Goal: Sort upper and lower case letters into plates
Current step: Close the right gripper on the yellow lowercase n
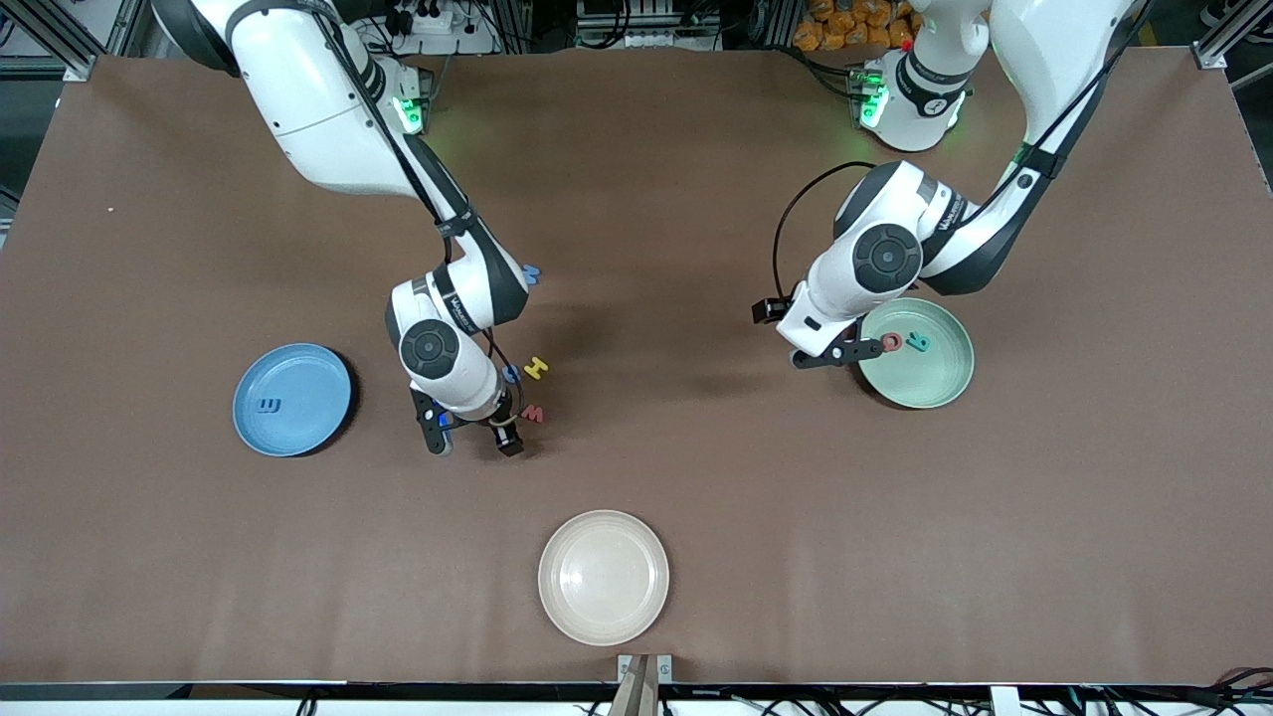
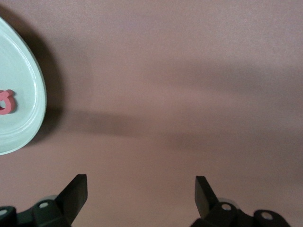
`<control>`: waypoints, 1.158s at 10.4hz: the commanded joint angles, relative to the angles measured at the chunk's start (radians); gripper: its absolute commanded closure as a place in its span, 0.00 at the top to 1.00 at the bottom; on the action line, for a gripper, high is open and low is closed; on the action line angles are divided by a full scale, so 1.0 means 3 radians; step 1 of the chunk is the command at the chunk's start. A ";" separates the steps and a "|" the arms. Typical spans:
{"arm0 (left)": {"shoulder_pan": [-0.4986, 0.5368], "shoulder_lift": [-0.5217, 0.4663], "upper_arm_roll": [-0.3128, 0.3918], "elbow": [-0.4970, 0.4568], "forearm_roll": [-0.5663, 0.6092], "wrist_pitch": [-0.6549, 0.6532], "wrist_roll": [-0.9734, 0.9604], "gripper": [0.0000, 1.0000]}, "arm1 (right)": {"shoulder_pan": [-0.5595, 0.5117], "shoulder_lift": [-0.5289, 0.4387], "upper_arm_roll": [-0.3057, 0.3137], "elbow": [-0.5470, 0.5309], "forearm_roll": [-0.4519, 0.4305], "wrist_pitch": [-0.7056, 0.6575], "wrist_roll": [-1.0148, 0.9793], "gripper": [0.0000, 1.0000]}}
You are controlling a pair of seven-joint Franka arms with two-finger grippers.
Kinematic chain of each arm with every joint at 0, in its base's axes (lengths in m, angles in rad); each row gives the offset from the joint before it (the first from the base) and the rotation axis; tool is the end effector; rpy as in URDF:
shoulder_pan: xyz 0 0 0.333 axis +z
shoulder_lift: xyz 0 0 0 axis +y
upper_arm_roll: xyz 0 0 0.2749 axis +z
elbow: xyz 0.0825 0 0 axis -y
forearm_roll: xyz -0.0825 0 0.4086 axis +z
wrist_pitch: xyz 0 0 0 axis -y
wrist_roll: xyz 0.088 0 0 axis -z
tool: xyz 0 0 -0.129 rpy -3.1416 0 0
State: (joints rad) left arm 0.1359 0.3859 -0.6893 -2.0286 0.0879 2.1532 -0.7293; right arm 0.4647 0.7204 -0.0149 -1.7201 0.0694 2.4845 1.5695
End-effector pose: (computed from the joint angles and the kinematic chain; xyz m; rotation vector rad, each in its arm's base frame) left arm 0.4896 -0.3070 0.2084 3.0724 0.2102 -0.3707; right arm 0.5972 0.2892 0.1012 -2.5731 1.7039 0.0079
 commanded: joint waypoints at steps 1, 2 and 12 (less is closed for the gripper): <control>-0.0029 0.0017 0.0002 0.0064 -0.0002 -0.0055 -0.0075 1.00 | 0.0057 0.0002 -0.0063 -0.0029 -0.0114 0.0027 0.0071 0.00; -0.0029 0.0017 0.0002 0.0064 -0.0002 -0.0055 -0.0075 1.00 | 0.0057 0.0002 -0.0058 -0.0034 -0.0124 0.0022 0.0066 0.00; -0.0029 0.0017 0.0002 0.0069 0.0003 -0.0070 -0.0075 1.00 | -0.0234 -0.0391 -0.0083 -0.0034 -0.0492 -0.0912 -0.0608 0.00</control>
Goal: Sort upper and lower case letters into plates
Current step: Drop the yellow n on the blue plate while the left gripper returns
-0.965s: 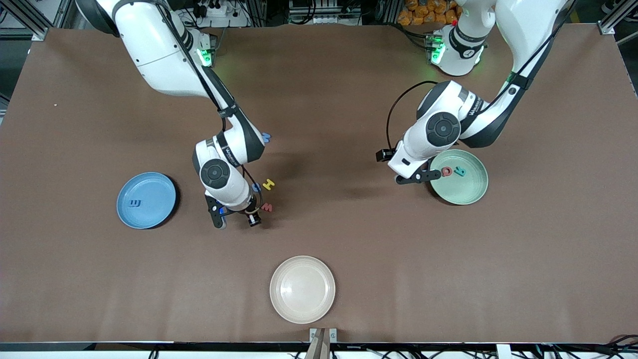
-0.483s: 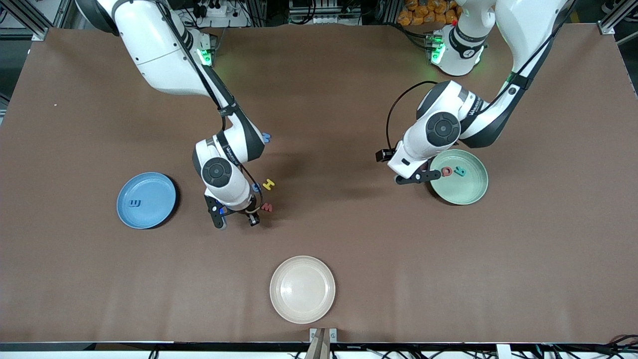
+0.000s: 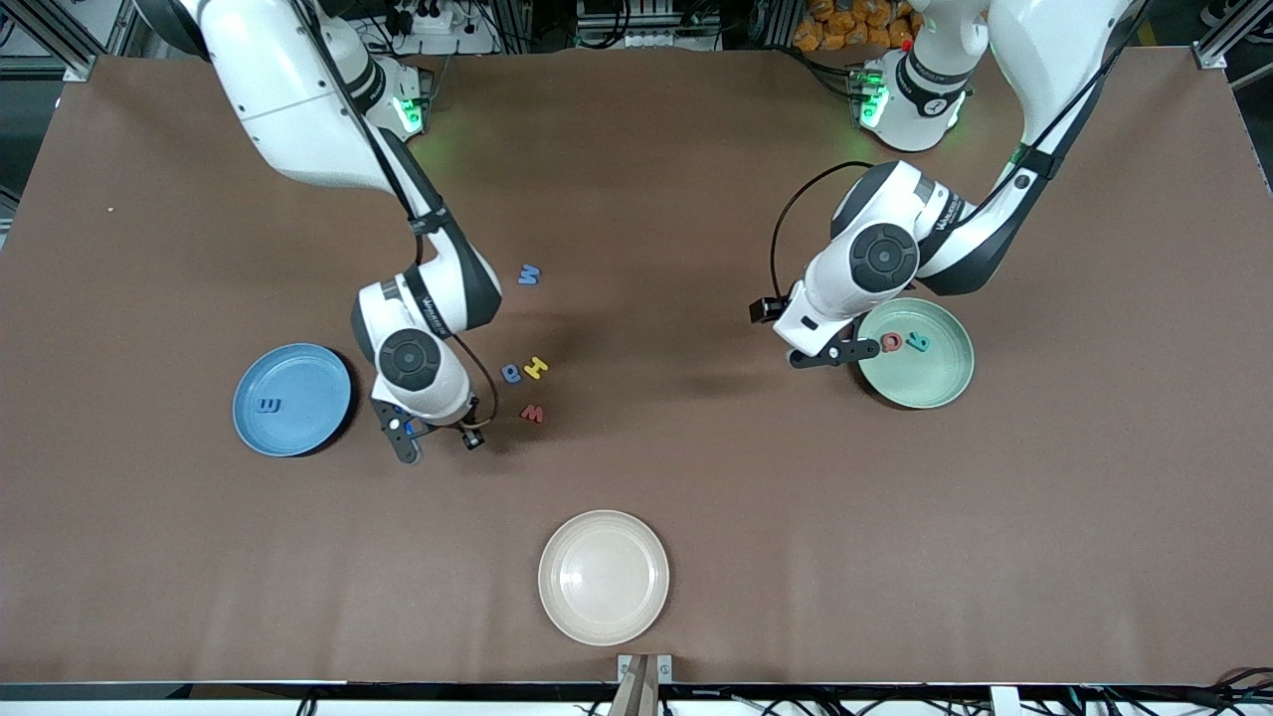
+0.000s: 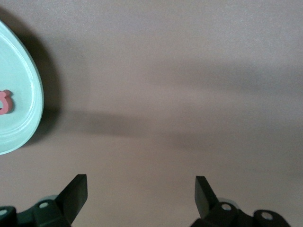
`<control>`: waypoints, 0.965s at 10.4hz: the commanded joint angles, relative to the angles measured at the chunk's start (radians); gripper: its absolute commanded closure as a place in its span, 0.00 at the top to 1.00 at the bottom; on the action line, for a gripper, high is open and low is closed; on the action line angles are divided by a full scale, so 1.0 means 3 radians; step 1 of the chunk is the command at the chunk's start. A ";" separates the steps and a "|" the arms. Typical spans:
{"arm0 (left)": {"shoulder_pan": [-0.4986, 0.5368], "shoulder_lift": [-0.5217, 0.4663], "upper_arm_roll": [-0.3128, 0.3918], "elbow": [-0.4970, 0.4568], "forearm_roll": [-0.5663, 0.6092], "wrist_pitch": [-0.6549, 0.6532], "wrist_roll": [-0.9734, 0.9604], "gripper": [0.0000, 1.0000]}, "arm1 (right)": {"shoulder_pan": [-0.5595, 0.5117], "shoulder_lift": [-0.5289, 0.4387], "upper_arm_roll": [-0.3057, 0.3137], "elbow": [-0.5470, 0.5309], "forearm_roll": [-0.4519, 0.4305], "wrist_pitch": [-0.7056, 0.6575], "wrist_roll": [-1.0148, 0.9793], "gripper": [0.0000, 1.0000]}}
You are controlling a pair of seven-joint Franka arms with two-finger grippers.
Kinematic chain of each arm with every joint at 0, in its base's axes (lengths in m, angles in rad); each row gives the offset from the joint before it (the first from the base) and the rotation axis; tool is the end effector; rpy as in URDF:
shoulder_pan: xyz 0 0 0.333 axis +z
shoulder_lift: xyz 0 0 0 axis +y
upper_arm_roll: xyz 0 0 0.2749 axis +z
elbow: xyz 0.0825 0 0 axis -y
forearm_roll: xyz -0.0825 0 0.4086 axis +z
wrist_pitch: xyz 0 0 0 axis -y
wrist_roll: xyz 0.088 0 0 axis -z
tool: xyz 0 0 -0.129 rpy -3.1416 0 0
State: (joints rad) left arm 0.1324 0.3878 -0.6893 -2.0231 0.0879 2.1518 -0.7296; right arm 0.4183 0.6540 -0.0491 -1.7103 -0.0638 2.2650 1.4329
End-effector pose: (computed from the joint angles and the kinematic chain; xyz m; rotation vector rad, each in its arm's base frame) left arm 0.4901 -0.3092 0.2097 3.0710 0.2064 -0.3683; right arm 0.6099 0.2337 0.1311 2.6382 -1.4615 -0.0012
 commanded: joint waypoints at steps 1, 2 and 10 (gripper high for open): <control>-0.0017 0.0011 0.0002 0.0051 0.0003 -0.0065 -0.0074 1.00 | -0.0110 -0.0186 0.0026 -0.0067 -0.0053 -0.0278 -0.0225 0.00; -0.0022 0.0011 0.0002 0.0066 -0.0002 -0.0060 -0.0074 1.00 | -0.0121 -0.0191 0.0026 -0.0067 -0.0058 -0.0324 -0.0246 0.00; -0.0609 0.0369 0.0037 0.0500 0.0269 -0.0050 -0.0804 1.00 | -0.0590 -0.0600 0.0005 -0.0507 -0.0324 -0.0677 -0.1002 0.00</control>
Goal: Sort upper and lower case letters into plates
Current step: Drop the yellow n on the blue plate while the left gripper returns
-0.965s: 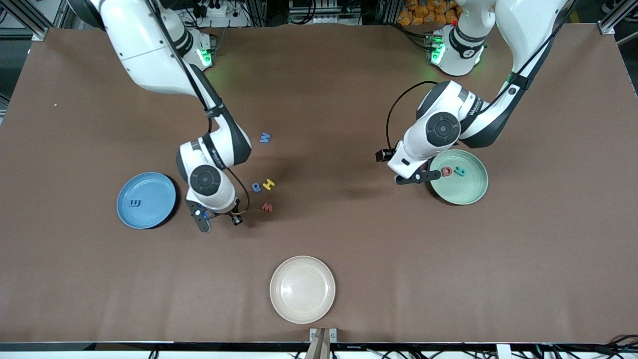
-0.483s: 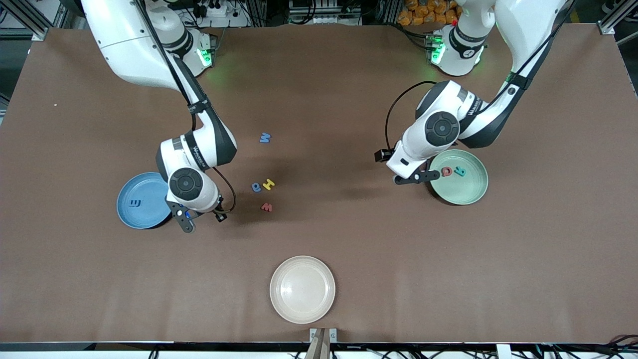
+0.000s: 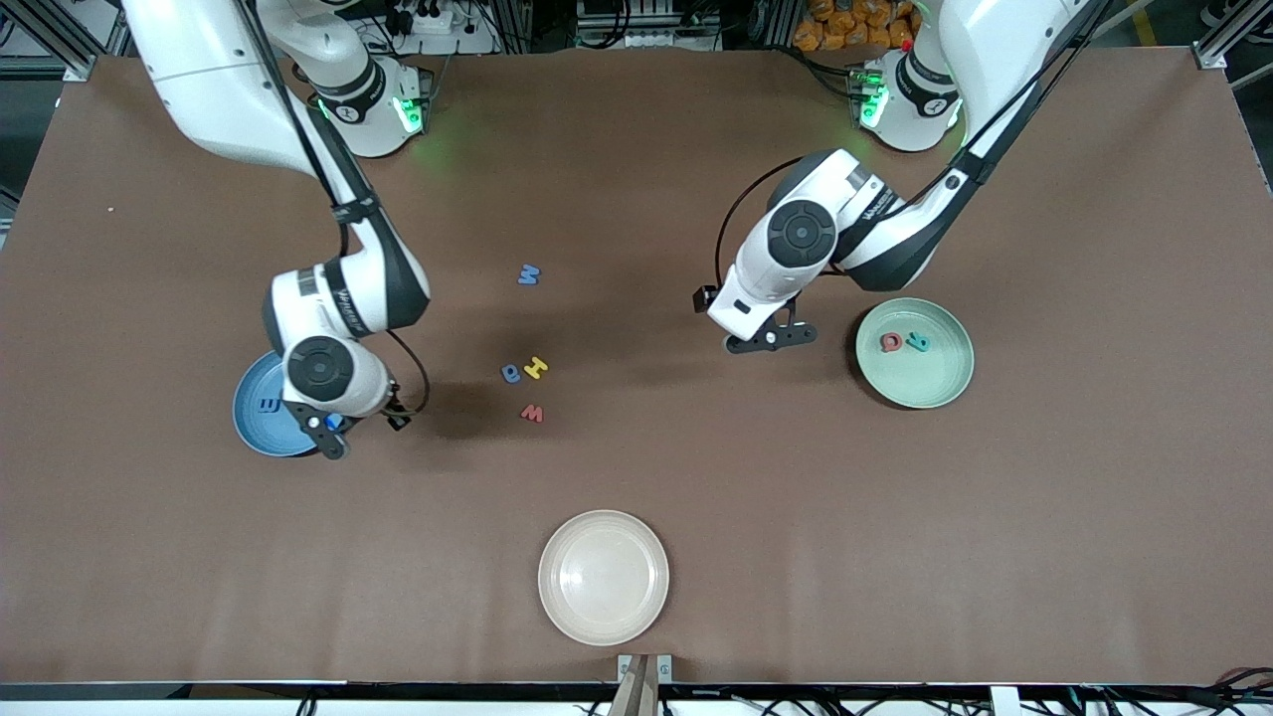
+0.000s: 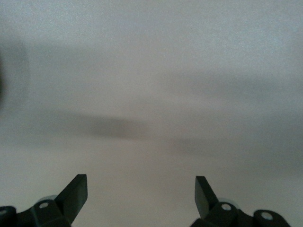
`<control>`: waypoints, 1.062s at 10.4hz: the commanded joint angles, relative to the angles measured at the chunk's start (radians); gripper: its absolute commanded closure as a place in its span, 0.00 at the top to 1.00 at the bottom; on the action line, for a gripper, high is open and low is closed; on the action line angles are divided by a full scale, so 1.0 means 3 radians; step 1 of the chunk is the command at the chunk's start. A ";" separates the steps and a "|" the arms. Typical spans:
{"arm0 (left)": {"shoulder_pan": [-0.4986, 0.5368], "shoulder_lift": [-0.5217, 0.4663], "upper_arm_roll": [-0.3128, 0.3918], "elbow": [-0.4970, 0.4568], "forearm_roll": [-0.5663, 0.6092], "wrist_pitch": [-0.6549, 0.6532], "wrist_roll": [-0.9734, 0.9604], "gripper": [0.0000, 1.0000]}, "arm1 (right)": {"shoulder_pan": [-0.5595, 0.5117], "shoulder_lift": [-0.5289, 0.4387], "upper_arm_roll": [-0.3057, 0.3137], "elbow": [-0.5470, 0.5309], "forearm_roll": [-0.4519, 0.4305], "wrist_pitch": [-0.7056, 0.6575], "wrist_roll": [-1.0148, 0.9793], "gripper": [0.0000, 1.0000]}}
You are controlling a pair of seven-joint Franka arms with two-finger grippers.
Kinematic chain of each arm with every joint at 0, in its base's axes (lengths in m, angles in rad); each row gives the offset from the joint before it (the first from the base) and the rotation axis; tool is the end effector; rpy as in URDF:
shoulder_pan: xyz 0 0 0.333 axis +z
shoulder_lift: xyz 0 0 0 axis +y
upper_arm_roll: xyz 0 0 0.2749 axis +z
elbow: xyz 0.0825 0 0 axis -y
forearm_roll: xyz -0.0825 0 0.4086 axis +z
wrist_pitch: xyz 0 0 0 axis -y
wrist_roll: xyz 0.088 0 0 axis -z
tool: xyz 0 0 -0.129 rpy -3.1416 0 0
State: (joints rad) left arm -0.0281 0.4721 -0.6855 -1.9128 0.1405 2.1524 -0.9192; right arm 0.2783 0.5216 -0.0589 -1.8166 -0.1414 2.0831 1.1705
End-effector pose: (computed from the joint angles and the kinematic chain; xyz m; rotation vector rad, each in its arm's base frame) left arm 0.4661 -0.3939 0.2149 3.0751 0.2420 -0.3310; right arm 0.6007 0.1236 0.1602 2.6025 -1.1964 -0.1492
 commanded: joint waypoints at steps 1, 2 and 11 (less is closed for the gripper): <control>-0.0202 0.0190 0.0025 0.0279 0.0104 -0.0052 -0.0406 1.00 | -0.0231 -0.0199 0.0038 -0.0152 -0.0086 -0.0168 -0.0280 0.00; -0.0451 0.0307 0.0045 0.0463 0.0160 -0.0052 -0.0691 1.00 | -0.0354 -0.0250 0.0043 -0.0147 -0.0086 -0.0260 -0.0474 0.00; -0.2501 0.0742 0.1357 0.1721 0.0611 -0.0118 -0.1375 1.00 | -0.0779 -0.0266 0.0058 0.0032 0.0088 -0.0353 -0.0783 1.00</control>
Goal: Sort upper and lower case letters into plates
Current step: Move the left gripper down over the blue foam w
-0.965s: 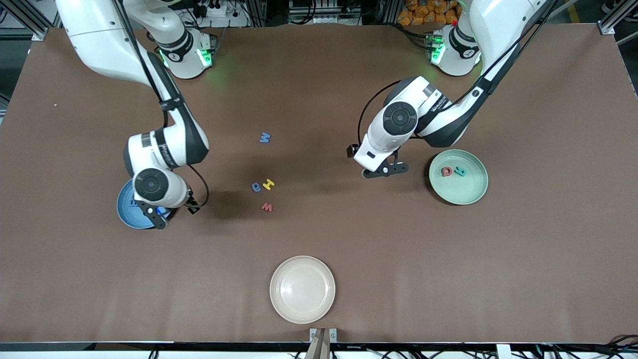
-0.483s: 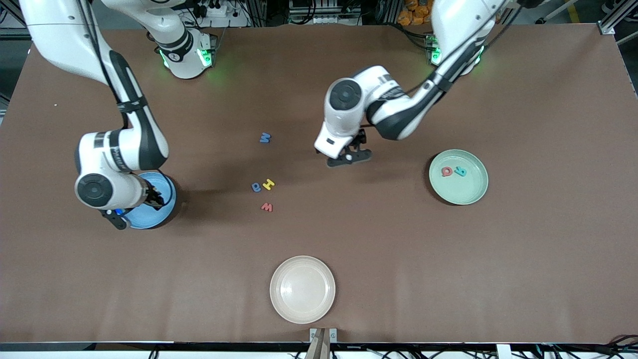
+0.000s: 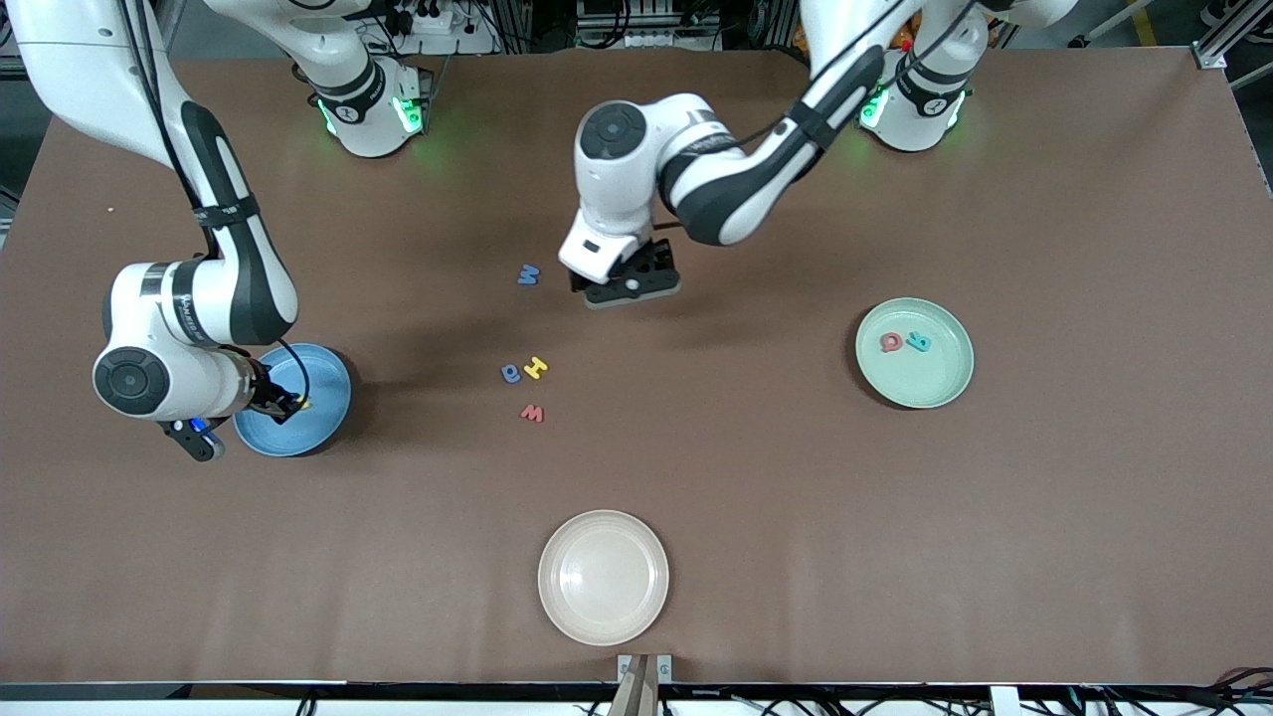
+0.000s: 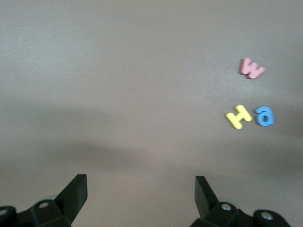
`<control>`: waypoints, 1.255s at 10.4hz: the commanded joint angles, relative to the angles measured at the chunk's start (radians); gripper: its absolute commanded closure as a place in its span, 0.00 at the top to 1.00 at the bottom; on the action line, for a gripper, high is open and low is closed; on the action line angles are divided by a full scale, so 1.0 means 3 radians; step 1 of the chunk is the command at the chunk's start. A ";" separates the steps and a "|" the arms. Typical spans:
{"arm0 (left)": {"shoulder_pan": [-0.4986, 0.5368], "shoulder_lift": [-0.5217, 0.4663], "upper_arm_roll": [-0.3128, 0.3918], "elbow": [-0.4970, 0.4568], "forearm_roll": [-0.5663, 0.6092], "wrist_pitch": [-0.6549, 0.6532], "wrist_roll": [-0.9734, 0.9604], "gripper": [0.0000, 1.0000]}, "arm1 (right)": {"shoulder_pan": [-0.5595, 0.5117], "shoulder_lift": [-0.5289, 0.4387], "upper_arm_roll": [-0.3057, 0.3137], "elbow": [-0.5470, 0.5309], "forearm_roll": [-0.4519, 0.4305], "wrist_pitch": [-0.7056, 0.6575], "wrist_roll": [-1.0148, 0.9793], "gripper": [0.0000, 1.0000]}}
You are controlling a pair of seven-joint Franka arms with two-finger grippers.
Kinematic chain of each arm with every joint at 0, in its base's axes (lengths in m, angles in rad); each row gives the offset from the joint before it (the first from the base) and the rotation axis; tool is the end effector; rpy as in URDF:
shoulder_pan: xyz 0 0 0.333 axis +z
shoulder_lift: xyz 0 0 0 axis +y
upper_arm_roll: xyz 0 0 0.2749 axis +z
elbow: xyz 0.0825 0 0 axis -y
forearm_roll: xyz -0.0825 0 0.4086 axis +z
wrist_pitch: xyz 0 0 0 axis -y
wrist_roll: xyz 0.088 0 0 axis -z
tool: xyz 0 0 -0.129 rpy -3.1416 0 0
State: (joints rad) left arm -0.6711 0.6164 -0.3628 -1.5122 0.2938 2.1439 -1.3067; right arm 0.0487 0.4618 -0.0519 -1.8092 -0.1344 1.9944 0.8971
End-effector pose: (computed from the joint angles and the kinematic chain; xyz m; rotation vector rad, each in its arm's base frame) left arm 0.4027 -0.5854 0.2581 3.0887 0.2906 0.1025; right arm 0.6120 -0.0127 0.1952 2.6428 -1.1576 -0.2754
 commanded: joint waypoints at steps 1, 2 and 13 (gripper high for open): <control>-0.0659 0.0373 0.0527 0.0575 0.0095 -0.0090 -0.0083 1.00 | -0.0009 -0.0067 0.0040 0.0007 0.0065 -0.0087 0.0113 1.00; -0.0804 0.0425 0.0696 0.0683 0.0079 -0.0065 -0.0078 1.00 | -0.0009 -0.0062 0.0040 0.0007 0.0065 -0.0103 0.0093 1.00; -0.1091 0.0865 0.0657 0.0751 0.0059 0.0759 0.1281 1.00 | -0.0009 -0.0051 0.0035 0.0007 0.0019 -0.0103 -0.0014 1.00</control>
State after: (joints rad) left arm -0.9778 0.8477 -0.1640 -1.3182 0.2961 2.3691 -0.9837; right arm 0.0504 0.4594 -0.0460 -1.8030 -0.1305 1.9758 0.9080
